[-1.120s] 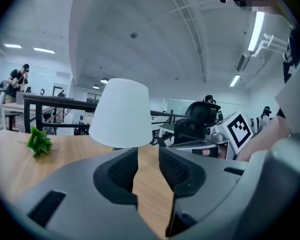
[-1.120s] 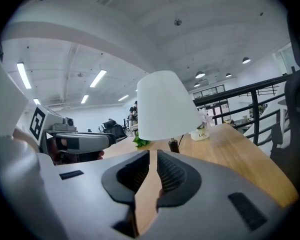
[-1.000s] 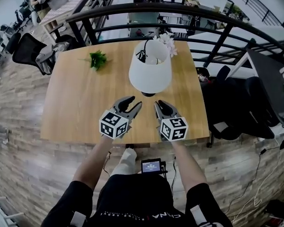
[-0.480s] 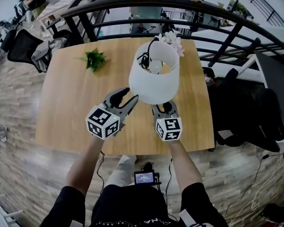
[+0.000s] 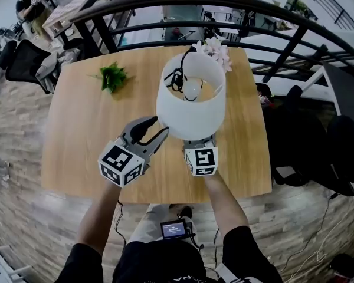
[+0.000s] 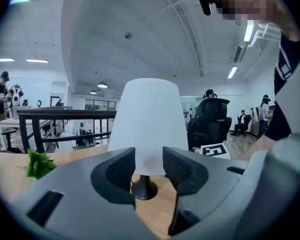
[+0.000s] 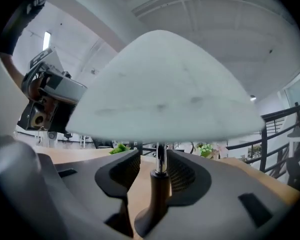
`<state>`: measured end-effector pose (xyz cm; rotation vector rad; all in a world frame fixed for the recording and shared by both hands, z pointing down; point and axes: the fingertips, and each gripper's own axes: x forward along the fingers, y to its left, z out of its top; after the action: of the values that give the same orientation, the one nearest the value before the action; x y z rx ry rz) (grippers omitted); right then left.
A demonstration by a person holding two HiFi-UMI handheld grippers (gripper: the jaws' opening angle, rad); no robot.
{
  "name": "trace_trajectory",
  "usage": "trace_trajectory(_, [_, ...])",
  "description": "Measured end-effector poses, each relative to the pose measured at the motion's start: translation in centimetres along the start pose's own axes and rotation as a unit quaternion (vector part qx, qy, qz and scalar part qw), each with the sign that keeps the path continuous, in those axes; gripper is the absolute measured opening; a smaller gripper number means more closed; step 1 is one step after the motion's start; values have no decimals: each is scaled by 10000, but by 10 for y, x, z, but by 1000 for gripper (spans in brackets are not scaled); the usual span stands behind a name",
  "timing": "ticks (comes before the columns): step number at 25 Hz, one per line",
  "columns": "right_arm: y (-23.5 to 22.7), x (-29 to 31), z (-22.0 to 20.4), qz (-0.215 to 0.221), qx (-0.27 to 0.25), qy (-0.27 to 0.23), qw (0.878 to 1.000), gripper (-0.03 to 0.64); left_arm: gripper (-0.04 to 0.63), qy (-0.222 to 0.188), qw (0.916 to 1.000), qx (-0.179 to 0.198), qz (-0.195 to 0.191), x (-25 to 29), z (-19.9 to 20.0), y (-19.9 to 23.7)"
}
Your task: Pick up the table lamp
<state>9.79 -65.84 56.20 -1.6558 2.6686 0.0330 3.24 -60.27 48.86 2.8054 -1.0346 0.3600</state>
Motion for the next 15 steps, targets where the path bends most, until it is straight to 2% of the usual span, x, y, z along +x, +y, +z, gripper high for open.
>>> trace_trajectory(4, [-2,14,13,-102,-110,-346,9993,158,173,15,10000,26,42,4,-2,7])
trace_trajectory(7, [-12,17,18,-339,-174,-566,9977,156,173,-63,10000,47,38,8,0,11])
trace_trajectory(10, [-17,22,7,-457,-110,-478,9977,158,173,-152,9999,7,61,10,3,19])
trace_trajectory(15, [-15,33,-7,-362,-142,-335,9987,156,173,-222,9997,1,-87,11,3,20])
